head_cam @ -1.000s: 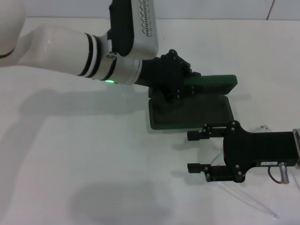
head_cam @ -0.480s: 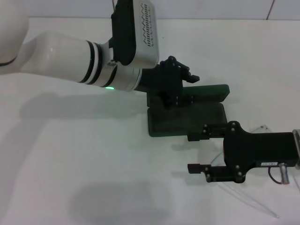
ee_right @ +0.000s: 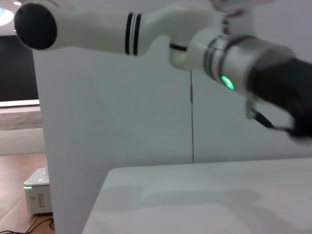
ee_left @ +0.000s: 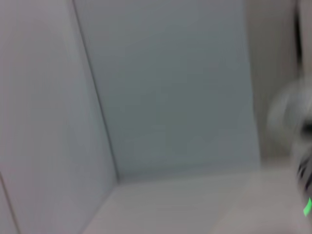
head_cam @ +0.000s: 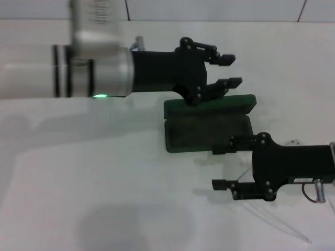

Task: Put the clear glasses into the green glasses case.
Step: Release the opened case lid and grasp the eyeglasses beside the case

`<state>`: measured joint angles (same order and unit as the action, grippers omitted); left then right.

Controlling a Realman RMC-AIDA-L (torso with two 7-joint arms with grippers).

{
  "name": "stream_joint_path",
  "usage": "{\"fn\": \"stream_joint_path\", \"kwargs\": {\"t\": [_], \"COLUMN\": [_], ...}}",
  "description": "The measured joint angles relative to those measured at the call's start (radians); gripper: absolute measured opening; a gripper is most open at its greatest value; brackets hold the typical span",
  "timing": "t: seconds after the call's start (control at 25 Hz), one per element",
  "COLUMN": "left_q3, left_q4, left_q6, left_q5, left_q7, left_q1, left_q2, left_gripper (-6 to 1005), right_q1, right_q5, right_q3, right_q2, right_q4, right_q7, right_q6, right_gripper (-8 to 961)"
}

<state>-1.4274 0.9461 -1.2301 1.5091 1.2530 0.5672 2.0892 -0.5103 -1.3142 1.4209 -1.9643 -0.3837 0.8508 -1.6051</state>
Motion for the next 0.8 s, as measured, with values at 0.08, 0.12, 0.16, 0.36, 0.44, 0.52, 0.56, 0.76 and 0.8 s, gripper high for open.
{"fn": "stream_joint_path", "kwargs": {"t": [0.08, 0.12, 0.16, 0.36, 0.44, 0.52, 0.56, 0.76, 0.8], "left_q3": [0.044, 0.067, 0.085, 0.197, 0.265, 0.312, 0.338, 0.353, 0.357], "left_q4": [-0.010, -0.025, -0.050, -0.260, -0.360, -0.417, -0.448, -0.510, -0.519], "left_q6": [-0.097, -0.129, -0.150, -0.234, -0.281, -0.312, -0.324, -0.321, -0.319], "left_q5": [-0.105, -0.145, -0.184, -0.307, -0.316, -0.317, -0.317, -0.319, -0.319], "left_q7": [-0.028, -0.040, -0.055, -0.183, -0.241, -0.274, -0.289, -0.293, -0.293], "left_q1": [-0.055, -0.085, -0.110, -0.200, -0.216, -0.226, -0.232, -0.237, -0.236], "left_q2": [0.000, 0.000, 0.000, -0.002, -0.004, -0.004, -0.004, -0.003, -0.002], "left_gripper": [396, 396, 396, 397, 397, 398, 398, 497, 516], "right_q1": [0.001, 0.002, 0.003, 0.015, 0.006, -0.007, -0.019, -0.107, -0.126], "right_q5": [0.001, 0.002, 0.002, -0.039, -0.141, -0.284, -0.363, -0.724, -0.783], "right_q3": [0.000, -0.002, -0.001, -0.014, -0.055, -0.108, -0.132, -0.162, -0.163], "right_q2": [0.003, 0.008, 0.011, 0.075, 0.096, 0.100, 0.098, 0.049, 0.033], "right_q4": [-0.015, -0.029, -0.037, -0.205, -0.313, -0.426, -0.484, -0.694, -0.718], "right_q7": [0.005, 0.011, 0.019, 0.197, 0.319, 0.454, 0.520, 0.713, 0.735], "right_q6": [0.000, 0.000, 0.000, 0.037, 0.050, 0.050, 0.045, -0.015, -0.023], "right_gripper": [656, 656, 656, 657, 657, 656, 655, 653, 652]}}
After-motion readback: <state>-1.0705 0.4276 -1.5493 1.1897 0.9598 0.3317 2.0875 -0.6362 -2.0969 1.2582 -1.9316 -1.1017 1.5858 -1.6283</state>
